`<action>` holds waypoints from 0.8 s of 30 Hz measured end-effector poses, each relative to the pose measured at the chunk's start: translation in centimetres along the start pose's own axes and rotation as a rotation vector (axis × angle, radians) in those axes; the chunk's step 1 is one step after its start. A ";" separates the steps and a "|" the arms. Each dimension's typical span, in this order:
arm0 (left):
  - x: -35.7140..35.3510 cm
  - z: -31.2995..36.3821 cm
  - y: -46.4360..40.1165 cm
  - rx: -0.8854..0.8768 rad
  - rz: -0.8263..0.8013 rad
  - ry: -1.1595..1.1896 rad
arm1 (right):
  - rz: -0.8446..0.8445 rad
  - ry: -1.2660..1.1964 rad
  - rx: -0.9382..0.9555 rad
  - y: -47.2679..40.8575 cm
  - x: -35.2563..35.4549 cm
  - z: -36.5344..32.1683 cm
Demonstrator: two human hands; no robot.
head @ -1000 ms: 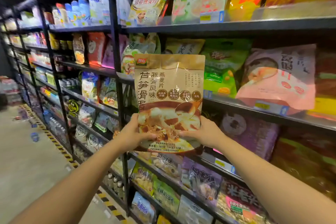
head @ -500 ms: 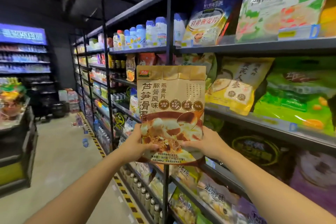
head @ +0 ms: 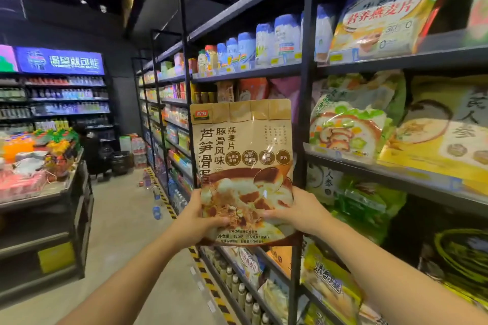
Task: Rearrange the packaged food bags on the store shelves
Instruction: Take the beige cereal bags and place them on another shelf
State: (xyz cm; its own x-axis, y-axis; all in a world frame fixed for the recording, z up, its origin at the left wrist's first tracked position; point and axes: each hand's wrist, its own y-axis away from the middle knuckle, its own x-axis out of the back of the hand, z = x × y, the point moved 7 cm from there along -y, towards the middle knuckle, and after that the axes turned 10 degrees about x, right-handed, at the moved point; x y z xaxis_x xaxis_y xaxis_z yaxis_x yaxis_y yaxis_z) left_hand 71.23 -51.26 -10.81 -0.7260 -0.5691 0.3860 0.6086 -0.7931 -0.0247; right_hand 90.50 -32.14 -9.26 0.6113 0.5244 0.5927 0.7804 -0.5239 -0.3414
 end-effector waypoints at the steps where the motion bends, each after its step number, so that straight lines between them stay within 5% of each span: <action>1: 0.8 -0.4 -1.1 0.005 0.010 0.013 | -0.011 -0.010 0.014 -1.5 -0.8 0.0; 24: 19.9 -7.0 -35.3 -0.005 0.254 0.194 | -0.142 -0.074 0.164 -44.4 -14.4 3.4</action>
State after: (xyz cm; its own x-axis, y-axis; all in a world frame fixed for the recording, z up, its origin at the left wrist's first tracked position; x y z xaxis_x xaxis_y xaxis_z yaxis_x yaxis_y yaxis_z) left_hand 33.00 -36.09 -8.68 -0.5986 -0.7798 0.1834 0.7772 -0.6208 -0.1026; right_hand 47.49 -14.12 -5.15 0.4971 0.6359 0.5903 0.8665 -0.3287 -0.3756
